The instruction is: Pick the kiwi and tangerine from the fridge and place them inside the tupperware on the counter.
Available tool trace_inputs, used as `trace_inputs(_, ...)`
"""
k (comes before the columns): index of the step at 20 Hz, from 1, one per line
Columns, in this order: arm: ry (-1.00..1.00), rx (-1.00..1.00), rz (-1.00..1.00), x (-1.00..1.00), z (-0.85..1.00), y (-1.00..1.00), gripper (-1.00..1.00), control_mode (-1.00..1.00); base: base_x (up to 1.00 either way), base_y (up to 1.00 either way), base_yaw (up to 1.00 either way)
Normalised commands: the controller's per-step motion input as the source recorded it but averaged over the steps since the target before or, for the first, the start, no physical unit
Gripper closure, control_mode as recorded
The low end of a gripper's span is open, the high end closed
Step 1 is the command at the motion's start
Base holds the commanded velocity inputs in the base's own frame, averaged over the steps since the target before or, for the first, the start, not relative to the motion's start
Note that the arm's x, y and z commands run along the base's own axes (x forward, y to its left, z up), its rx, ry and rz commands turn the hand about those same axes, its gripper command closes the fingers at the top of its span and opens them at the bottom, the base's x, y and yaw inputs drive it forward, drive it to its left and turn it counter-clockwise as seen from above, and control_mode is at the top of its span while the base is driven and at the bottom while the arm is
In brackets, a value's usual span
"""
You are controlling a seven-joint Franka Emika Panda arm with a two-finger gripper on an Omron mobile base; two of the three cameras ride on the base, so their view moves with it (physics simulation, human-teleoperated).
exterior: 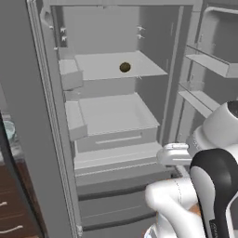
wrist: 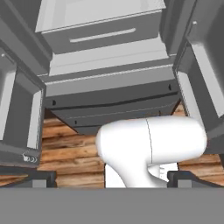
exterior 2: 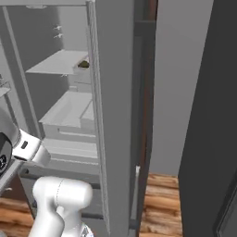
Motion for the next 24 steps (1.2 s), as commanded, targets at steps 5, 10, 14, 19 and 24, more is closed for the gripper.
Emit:
trace_inputs(5, 0.0, 0.0, 0.0, 0.0, 0.0, 0.0, -1.0, 1.0, 0.6, 0.18, 0.0)
trace_inputs(10, 0.0, 0.0, 0.0, 0.0, 0.0, 0.0, -1.0, 1.0, 0.52, 0.15, 0.06)
trace_inputs(14, 0.0, 0.0, 0.0, 0.0, 0.0, 0.0, -1.0, 1.0, 0.4, 0.13, 0.29)
trace_inputs(19, 0.0, 0.0, 0.0, 0.0, 0.0, 0.0, -1.0, 1.0, 0.66, 0.04, 0.3)
trace_inputs(24, 0.0, 0.0, 0.0, 0.0, 0.0, 0.0, -1.0, 1.0, 0.89, 0.01, 0.11)
